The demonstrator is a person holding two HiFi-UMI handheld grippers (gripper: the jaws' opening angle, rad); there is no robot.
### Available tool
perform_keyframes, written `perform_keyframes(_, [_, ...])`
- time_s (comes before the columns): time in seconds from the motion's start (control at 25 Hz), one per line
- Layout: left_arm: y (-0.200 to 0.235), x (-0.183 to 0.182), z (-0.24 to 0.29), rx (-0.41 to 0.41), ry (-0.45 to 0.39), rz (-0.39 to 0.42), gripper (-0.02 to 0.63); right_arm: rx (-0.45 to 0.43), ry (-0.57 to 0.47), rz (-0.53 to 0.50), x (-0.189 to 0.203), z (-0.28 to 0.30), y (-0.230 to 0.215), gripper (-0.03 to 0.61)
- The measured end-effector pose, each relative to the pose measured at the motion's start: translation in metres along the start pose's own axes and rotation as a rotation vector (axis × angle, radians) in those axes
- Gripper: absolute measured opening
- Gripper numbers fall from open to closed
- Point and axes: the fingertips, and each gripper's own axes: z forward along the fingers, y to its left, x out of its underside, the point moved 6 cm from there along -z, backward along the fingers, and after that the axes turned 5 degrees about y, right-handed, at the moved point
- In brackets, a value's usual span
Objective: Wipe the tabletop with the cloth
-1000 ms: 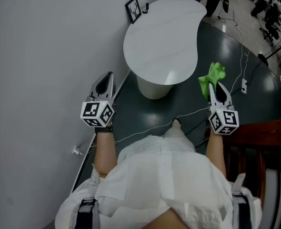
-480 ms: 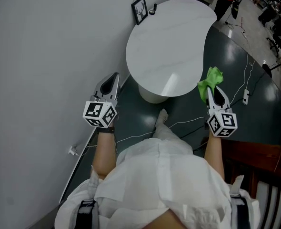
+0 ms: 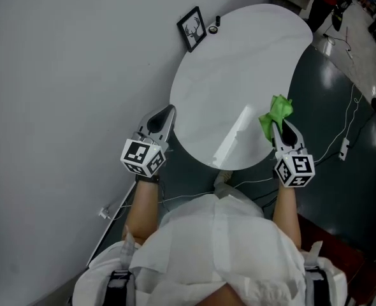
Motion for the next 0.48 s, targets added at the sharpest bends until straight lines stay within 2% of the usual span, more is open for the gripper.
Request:
perform_keyframes(0.24, [0.019, -0.021, 0.056, -0.034, 0.025, 0.04, 0.026, -0.1, 0.062, -0.028, -0.009, 0.07, -0.037, 0.083])
perform_keyframes(0.48, [0.03, -0.028, 0.078, -0.052, 0.074, 0.054, 0.026, -0.194, 0.156, -0.064, -0.01, 0.122, -0.038, 0.083])
